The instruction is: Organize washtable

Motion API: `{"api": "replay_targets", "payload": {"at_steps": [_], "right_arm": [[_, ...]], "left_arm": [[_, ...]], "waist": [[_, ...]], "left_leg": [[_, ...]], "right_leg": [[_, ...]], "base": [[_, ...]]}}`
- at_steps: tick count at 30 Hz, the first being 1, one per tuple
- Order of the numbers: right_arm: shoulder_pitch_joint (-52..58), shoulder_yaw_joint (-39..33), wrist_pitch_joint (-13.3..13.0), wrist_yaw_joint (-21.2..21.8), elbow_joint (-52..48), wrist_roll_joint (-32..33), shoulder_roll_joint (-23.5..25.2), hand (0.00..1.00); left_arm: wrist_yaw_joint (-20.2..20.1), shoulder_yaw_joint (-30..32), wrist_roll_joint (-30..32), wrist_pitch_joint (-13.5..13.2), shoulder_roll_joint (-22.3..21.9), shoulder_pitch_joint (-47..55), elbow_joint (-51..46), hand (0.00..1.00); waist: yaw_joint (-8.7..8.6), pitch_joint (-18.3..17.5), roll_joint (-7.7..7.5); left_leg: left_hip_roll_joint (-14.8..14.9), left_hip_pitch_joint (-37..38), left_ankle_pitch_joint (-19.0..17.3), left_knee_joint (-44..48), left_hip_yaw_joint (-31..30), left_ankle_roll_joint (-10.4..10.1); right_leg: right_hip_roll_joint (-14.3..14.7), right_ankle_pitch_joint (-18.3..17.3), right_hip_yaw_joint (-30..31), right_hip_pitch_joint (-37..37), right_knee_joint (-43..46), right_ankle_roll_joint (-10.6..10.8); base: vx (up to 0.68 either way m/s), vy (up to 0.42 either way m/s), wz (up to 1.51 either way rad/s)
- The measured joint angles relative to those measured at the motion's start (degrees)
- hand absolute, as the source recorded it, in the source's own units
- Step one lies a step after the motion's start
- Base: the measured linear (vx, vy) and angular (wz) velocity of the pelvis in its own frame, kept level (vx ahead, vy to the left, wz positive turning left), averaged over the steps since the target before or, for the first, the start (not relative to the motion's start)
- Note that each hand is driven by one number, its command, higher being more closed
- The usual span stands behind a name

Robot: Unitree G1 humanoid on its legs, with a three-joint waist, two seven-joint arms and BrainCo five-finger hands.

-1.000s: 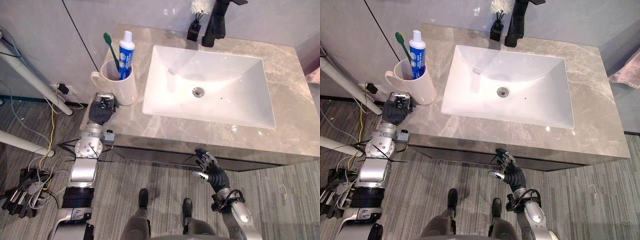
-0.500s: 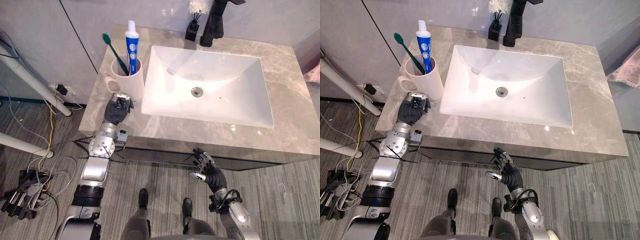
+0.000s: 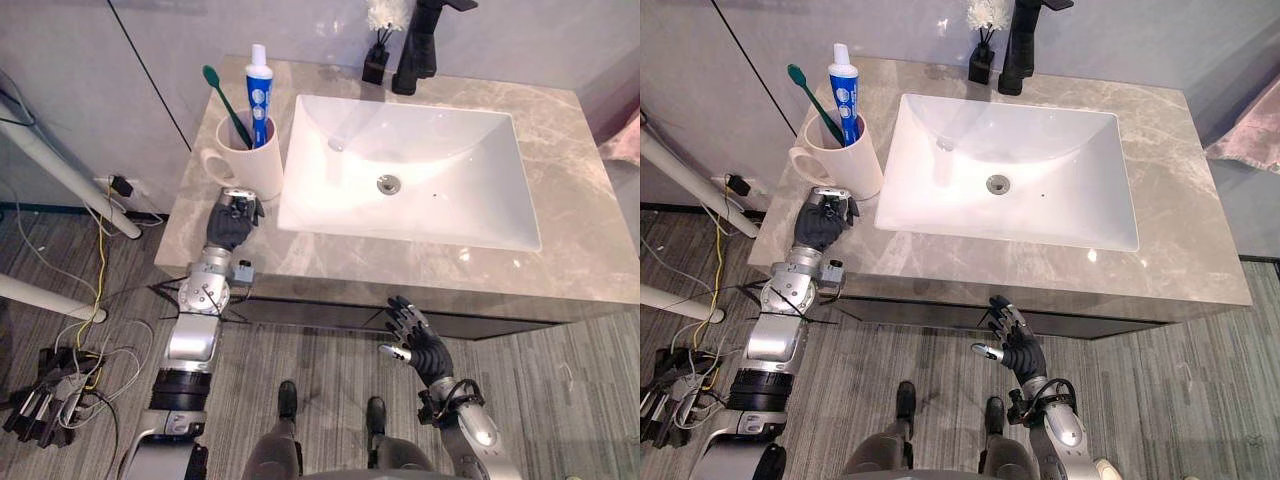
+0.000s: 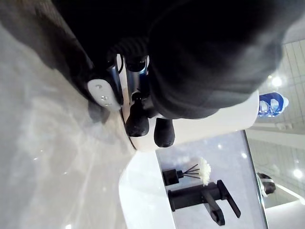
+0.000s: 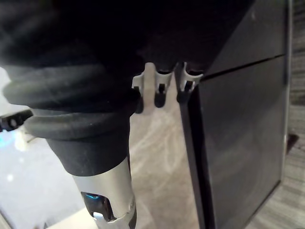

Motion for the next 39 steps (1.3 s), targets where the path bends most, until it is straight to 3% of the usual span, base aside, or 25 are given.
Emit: {"api": "replay_targets", "payload": {"at_steps": [15, 39], "right_arm": [[0.0, 0.1, 1.3, 0.1, 0.1, -0.7, 0.0, 0.0], [0.0, -0.6, 1.3, 0.0, 0.3, -1.1, -0.3, 0.0]], "left_arm": [[-4.3, -4.6, -0.9, -1.3, -2.0, 4.7, -2.1, 1.0], [-1.6, -5.4, -1.4, -0.4, -1.2, -1.9, 5.5, 1.0]], "waist": [[-0.02, -0.5, 0.7], [-0.13, -1.7, 0.77]], "left_leg": [[0.0, 1.0, 0.0, 0.0, 0.0, 0.0], [0.1, 1.1, 0.0, -0.3, 1.5, 0.0]], "right_leg": [[-0.1, 0.0, 0.1, 0.7, 0.5, 0.0], [0.0, 0.5, 1.6, 0.2, 0.0, 0.4]], "base": [[0.0, 0.0, 0.0], [0.0, 0.0, -0.02]]}}
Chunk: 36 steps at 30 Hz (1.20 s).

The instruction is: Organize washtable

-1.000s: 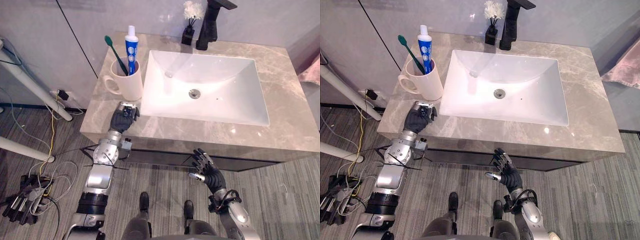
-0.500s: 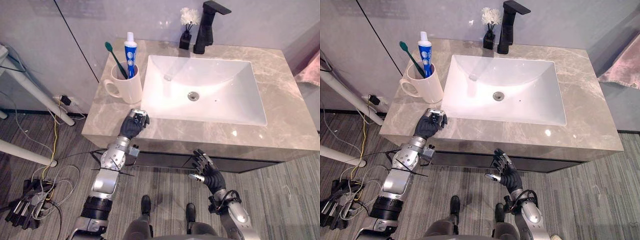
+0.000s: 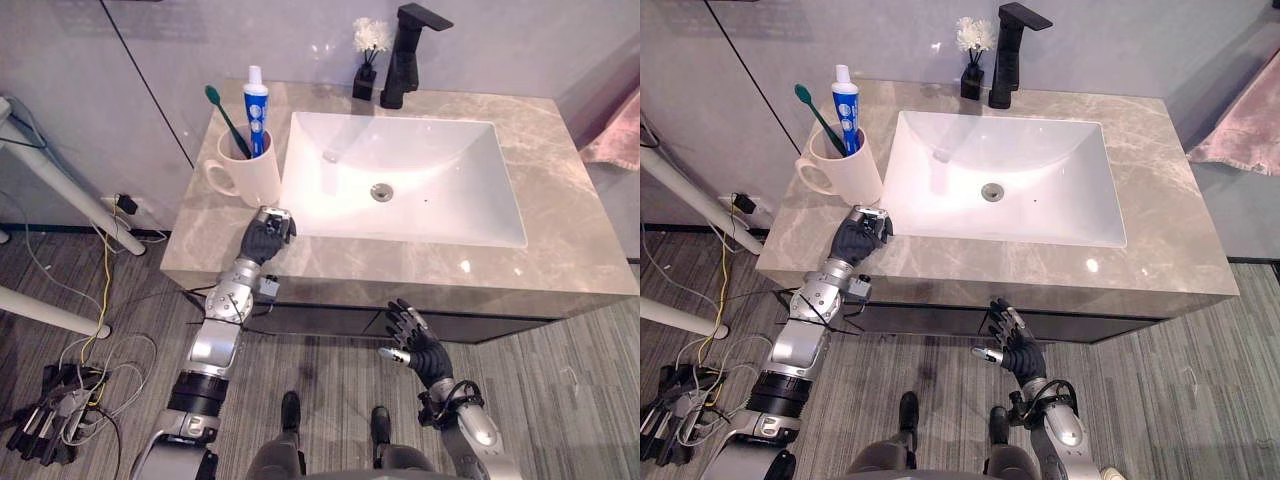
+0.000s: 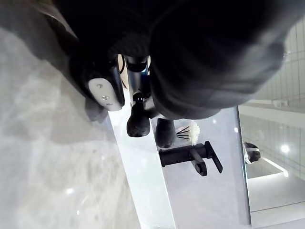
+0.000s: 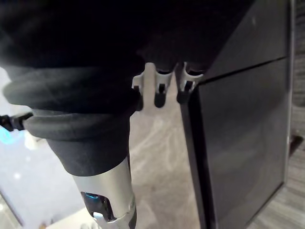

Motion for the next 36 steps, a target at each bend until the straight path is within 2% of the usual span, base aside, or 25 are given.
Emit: {"api": "replay_targets", "payload": {"at_steps": [6, 14, 19, 28, 36], "right_arm": [[0.1, -0.2, 0.0, 0.0, 0.0, 0.0, -0.8, 0.0], [0.0, -0.2, 0.0, 0.0, 0.9, 0.0, -1.1, 0.0], [0.0, -0.2, 0.0, 0.0, 1.0, 0.0, -1.7, 0.0], [-0.1, -0.3, 0.0, -0.1, 0.9, -0.1, -1.9, 0.0], [-0.7, 0.0, -0.1, -0.1, 0.9, -0.8, -1.9, 0.0]], "left_arm": [[1.1, 2.4, -2.0, 0.5, 2.0, -2.3, 1.2, 1.0], [1.6, 4.4, -4.3, 0.4, 7.7, -6.7, 3.3, 1.0], [2.3, 4.6, -4.9, 0.4, 9.6, -9.1, 4.8, 1.0], [2.3, 5.8, -5.5, -0.1, 11.0, -13.1, 4.8, 1.0], [2.5, 5.8, -5.5, 0.1, 11.6, -16.2, 4.8, 1.0]], "waist": [[-0.04, 0.1, -0.33], [0.22, 0.7, -2.44], [0.28, 1.1, -2.99], [0.45, 2.7, -4.2], [0.34, 3.9, -4.54]], "left_leg": [[0.1, -0.8, 0.0, 0.0, 0.2, 0.0], [0.8, -2.7, 0.0, 0.3, 1.0, -0.1], [0.8, -3.1, -0.2, 0.3, 1.5, -0.3], [0.8, -5.0, 0.0, 0.3, 1.6, -0.1], [0.8, -5.6, 0.0, 0.3, 1.7, -0.1]], "right_leg": [[0.1, 0.5, 0.4, -0.8, -0.4, 0.2], [0.7, 1.8, 1.4, -2.7, -1.7, 0.2], [0.6, 2.2, 2.0, -3.1, -2.3, 0.3], [0.7, 2.4, 2.0, -5.0, -2.2, 0.4], [0.7, 2.6, 2.2, -5.7, -2.1, 0.4]], "base": [[0.02, -0.003, -0.04], [0.01, -0.008, -0.07], [0.01, 0.002, -0.06], [0.0, 0.0, 0.0], [0.01, 0.004, -0.01]]}}
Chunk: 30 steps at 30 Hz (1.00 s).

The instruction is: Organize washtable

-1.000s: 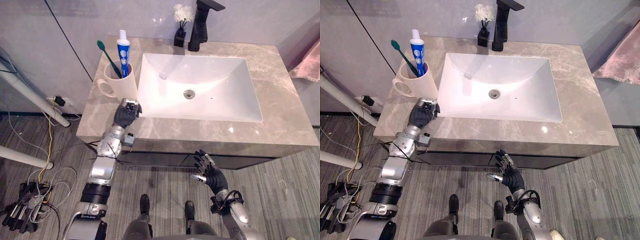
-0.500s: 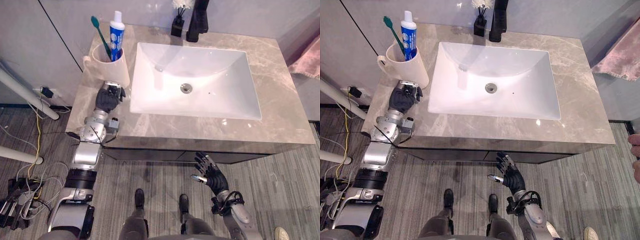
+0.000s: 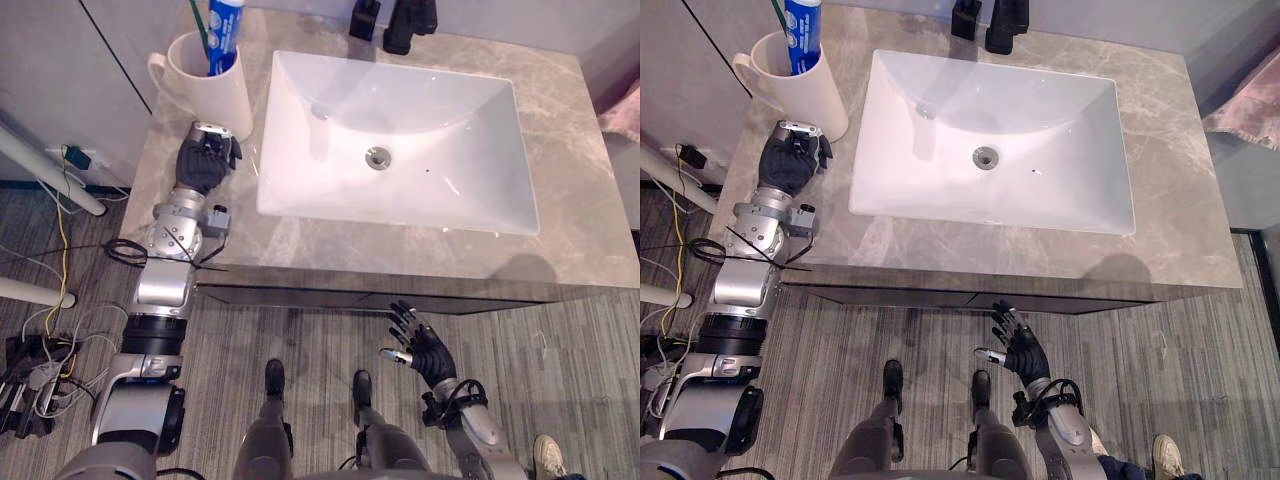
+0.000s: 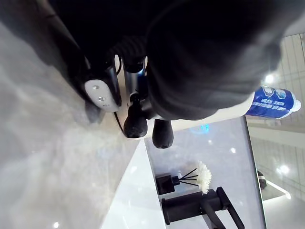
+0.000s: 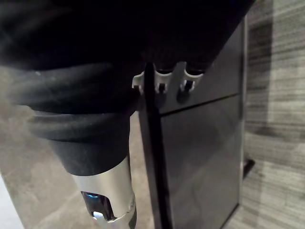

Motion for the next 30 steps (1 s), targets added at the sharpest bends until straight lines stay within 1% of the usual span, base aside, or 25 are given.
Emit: {"api": "replay_targets", "payload": {"at_steps": [4, 7, 10, 12, 14, 19, 22, 24, 26, 29, 30], "right_arm": [[0.0, 0.0, 0.0, 0.0, 0.0, -0.1, 0.0, 0.0], [-0.1, 0.1, 0.0, 0.0, -0.2, -0.1, 0.0, 0.0], [-0.1, 0.3, -0.1, 0.0, -0.6, -0.1, 0.0, 0.0], [-0.1, 0.3, -0.3, 0.0, -1.1, -0.1, 0.0, 0.0], [-0.1, 0.3, -0.5, 0.0, -1.1, -0.1, 0.0, 0.0], [0.0, 0.7, -1.0, 0.0, -1.1, -0.1, 0.0, 0.0], [-0.1, 1.0, -1.4, 0.0, -1.1, -0.1, 0.0, 0.0], [-0.1, 1.2, -1.5, 0.1, -1.1, 0.0, 0.0, 0.0], [0.0, 1.2, -1.6, 0.1, -1.1, 0.0, 0.0, 0.0], [0.0, 1.2, -1.6, 0.1, -1.3, 0.0, 0.0, 0.0], [0.1, 1.2, -1.7, 0.1, -1.3, 0.0, 0.0, 0.0]], "left_arm": [[1.1, -0.2, 0.0, 0.3, 0.4, -2.8, 0.6, 1.0], [1.4, -1.0, -0.2, 0.4, 2.1, -6.3, 3.6, 1.0], [2.1, -2.5, -0.5, 0.6, 4.7, -10.7, 7.0, 1.0], [2.4, -2.7, -0.7, 0.8, 5.0, -12.7, 8.0, 1.0], [2.5, -3.8, -0.9, 0.8, 5.5, -15.1, 9.7, 1.0], [2.4, -7.0, -2.0, 0.7, 8.7, -21.0, 15.7, 1.0], [2.5, -7.1, -2.0, 0.5, 10.3, -23.7, 17.7, 1.0], [2.5, -7.4, -2.1, 0.3, 12.3, -25.6, 19.1, 1.0], [2.4, -8.8, -2.1, 0.3, 13.4, -28.2, 21.4, 1.0], [2.4, -9.0, -2.1, 0.3, 14.3, -29.9, 22.8, 1.0], [2.4, -9.3, -2.1, 0.3, 14.5, -30.1, 23.1, 1.0]], "waist": [[-0.07, 1.2, -0.43], [-0.16, 1.4, -0.68], [-0.28, 2.4, -1.4], [-0.46, 2.9, -1.7], [-0.43, 3.0, -1.74], [-0.69, 3.4, -1.78], [-1.0, 4.4, -2.04], [-1.81, 4.5, -2.23], [-2.12, 5.0, -2.42], [-2.26, 5.2, -2.38], [-2.35, 5.2, -2.39]], "left_leg": [[0.0, -0.1, -0.2, 0.0, 0.2, -0.2], [0.0, -0.8, -0.1, 0.0, 0.5, -0.1], [0.0, -0.8, 0.1, 0.0, 1.0, 0.0], [0.0, -1.1, 0.0, 0.0, 1.1, 0.0], [0.0, -1.7, 0.0, 0.0, 1.1, -0.2], [0.1, -2.7, 0.0, 0.0, 1.0, -0.4], [0.2, -3.0, 0.1, 0.0, 1.0, -0.5], [0.3, -3.6, 0.4, 0.0, 1.0, -0.2], [0.4, -3.6, 0.4, 0.0, 1.1, -0.2], [1.1, -4.0, 0.2, 0.0, 1.4, -0.5], [1.1, -4.1, 0.2, 0.0, 1.3, -0.5]], "right_leg": [[0.0, 0.0, 0.1, -0.3, 0.2, 0.0], [0.0, 0.2, 0.6, -1.1, 0.5, 0.0], [0.1, 0.8, 1.2, -1.3, 0.3, 0.0], [0.0, 1.1, 1.3, -1.5, 0.3, 0.1], [0.1, 1.4, 1.3, -2.1, 0.1, 0.1], [0.2, 1.8, 1.4, -3.0, -0.1, -0.1], [0.3, 2.0, 1.5, -3.4, -0.2, -0.2], [0.5, 2.7, 1.4, -4.1, -0.3, 0.0], [0.5, 3.2, 1.4, -4.1, -0.6, -0.1], [1.2, 5.4, 1.2, -4.3, -1.6, -0.7], [1.2, 5.4, 1.1, -4.4, -1.6, -0.7]], "base": [[0.0, 0.002, -0.01], [0.01, 0.008, -0.06], [0.01, 0.011, -0.1], [0.0, 0.008, -0.05], [0.0, 0.0, 0.0], [0.0, 0.0, 0.0], [0.0, -0.004, -0.03], [0.0, -0.006, -0.05], [0.0, -0.002, -0.06], [-0.01, -0.006, -0.11], [-0.01, -0.006, -0.04]]}}
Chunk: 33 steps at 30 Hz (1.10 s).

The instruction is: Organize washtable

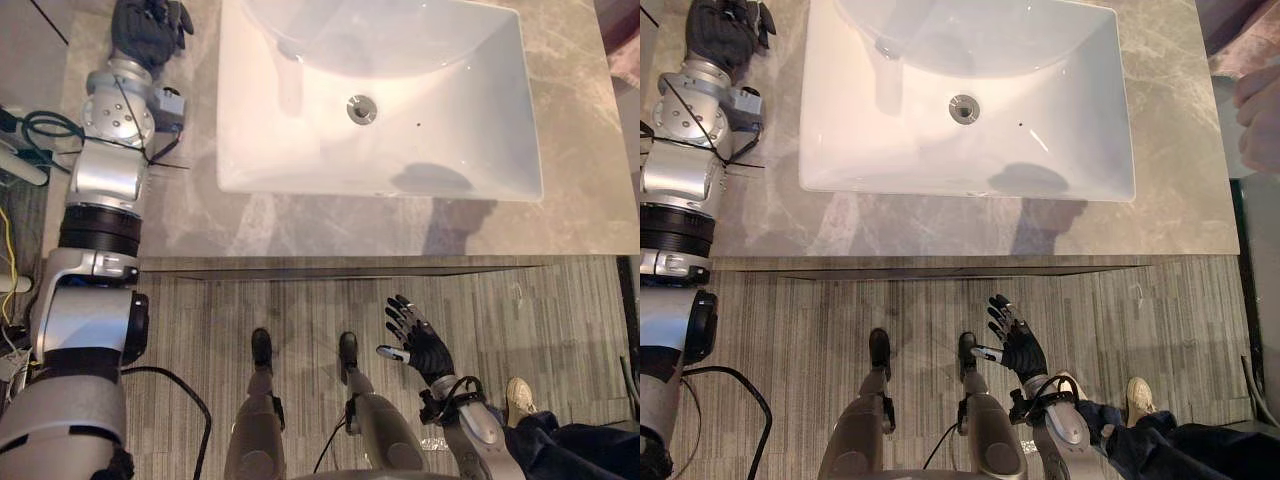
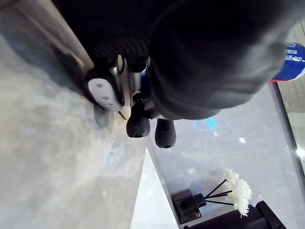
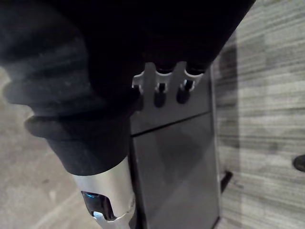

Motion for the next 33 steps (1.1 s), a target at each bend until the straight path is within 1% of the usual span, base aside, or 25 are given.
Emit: {"api": "replay_targets", "payload": {"at_steps": [3, 7, 11, 15, 17, 22, 27, 29, 31, 32, 33], "right_arm": [[0.0, 0.0, 0.0, 0.0, 0.0, 0.0, 0.0, 0.0], [0.1, 0.0, 0.0, 0.0, 0.0, 0.1, 0.0, 0.0], [0.2, 0.1, 0.0, 0.1, 0.0, 0.1, 0.0, 0.0], [0.8, 0.1, -0.2, 0.1, 0.0, 0.1, 0.0, 0.0], [0.8, 0.1, -0.2, 0.1, 0.1, 0.1, -0.1, 0.0], [0.9, 0.1, -0.3, 0.1, 0.2, 0.1, -0.2, 0.0], [0.9, 0.1, -0.3, 0.1, 0.3, 0.1, -0.1, 0.0], [0.9, 0.1, -0.3, 0.1, 0.6, 0.1, -0.1, 0.0], [0.9, 0.1, -0.3, 0.1, 1.6, 0.1, -0.1, 0.0], [0.9, 0.1, -0.3, 0.1, 1.9, 0.1, -0.1, 0.0], [0.8, -0.1, -0.3, 0.1, 2.5, 0.1, -0.1, 0.0]], "left_arm": [[-0.1, -0.2, -0.6, -0.2, 1.0, -1.8, 2.2, 1.0], [-0.2, -1.3, -0.6, 0.0, 3.3, -3.5, 4.8, 1.0], [-0.1, -1.3, -0.5, 0.0, 3.6, -4.6, 6.4, 1.0], [-0.3, -1.3, -0.4, 0.0, 3.6, -4.9, 6.8, 1.0], [-0.6, -1.9, -0.4, 0.1, 3.6, -6.3, 8.7, 1.0], [-1.4, -3.9, -0.4, 0.6, 3.6, -9.1, 11.8, 1.0], [-1.5, -3.9, -0.4, 0.9, 3.6, -9.0, 12.1, 1.0], [-1.5, -3.8, -0.5, 1.0, 3.5, -7.1, 11.5, 1.0], [-1.6, -3.1, -0.7, 1.0, 2.7, 0.7, 4.0, 1.0], [-1.8, -3.0, -1.0, 1.0, 2.2, 2.6, 1.8, 1.0], [-2.2, -1.9, -1.2, 0.9, 0.6, 6.7, -2.7, 1.0]], "waist": [[-0.15, 0.0, 0.01], [-0.91, 0.0, 0.03], [-1.07, 0.1, 0.04], [-1.12, 0.1, 0.08], [-1.14, 0.1, 0.11], [-1.47, 0.1, 0.15], [-1.52, 0.1, 0.15], [-1.45, 0.1, 0.2], [-1.24, -0.1, 0.66], [-1.19, -0.2, 0.83], [-1.05, -0.8, 1.26]], "left_leg": [[0.0, -0.6, 0.0, 0.0, -0.2, 0.0], [0.3, -0.8, -0.1, 0.0, -0.4, 0.1], [0.5, -1.1, 0.0, 0.0, -0.6, 0.0], [0.9, -1.1, 0.4, 0.0, -1.0, -0.7], [0.9, -1.1, 0.5, 0.0, -1.1, -0.8], [0.9, -1.0, 0.6, 0.0, -1.5, -0.9], [0.8, -0.5, 0.9, 0.0, -1.2, -0.9], [0.8, 0.9, 0.9, 0.0, -0.7, -0.8], [0.7, 3.4, 0.6, 0.0, -0.4, -0.8], [0.7, 3.7, 0.4, 0.0, -0.4, -1.0], [0.5, 4.0, 0.4, 0.0, -0.6, -1.0]], "right_leg": [[0.0, 0.0, 0.1, -0.7, 0.0, 0.0], [0.0, 0.0, 0.3, -1.1, 0.0, 0.0], [0.2, 0.0, 0.3, -1.6, 0.0, 0.0], [0.8, 0.0, 0.3, -1.6, 0.0, -0.1], [1.0, 0.1, 0.2, -1.6, 0.0, -0.1], [1.0, 0.2, 0.3, -1.6, 0.0, -0.3], [1.0, 0.3, 0.5, -1.3, 0.0, -0.3], [1.0, 0.3, 0.8, -0.2, 0.0, -0.3], [0.9, 0.2, 0.7, 1.9, -0.1, -0.4], [0.9, 0.0, 0.6, 2.4, -0.1, -0.5], [0.7, -0.5, 0.1, 2.8, -0.1, -0.9]], "base": [[0.0, -0.007, -0.03], [-0.01, -0.012, -0.06], [-0.01, -0.023, -0.06], [0.0, 0.0, 0.0], [0.0, 0.0, 0.0], [0.0, 0.0, 0.0], [-0.01, -0.006, -0.03], [0.0, -0.01, -0.13], [0.02, -0.008, -0.09], [0.02, -0.009, 0.05], [0.01, -0.008, 0.12]]}}
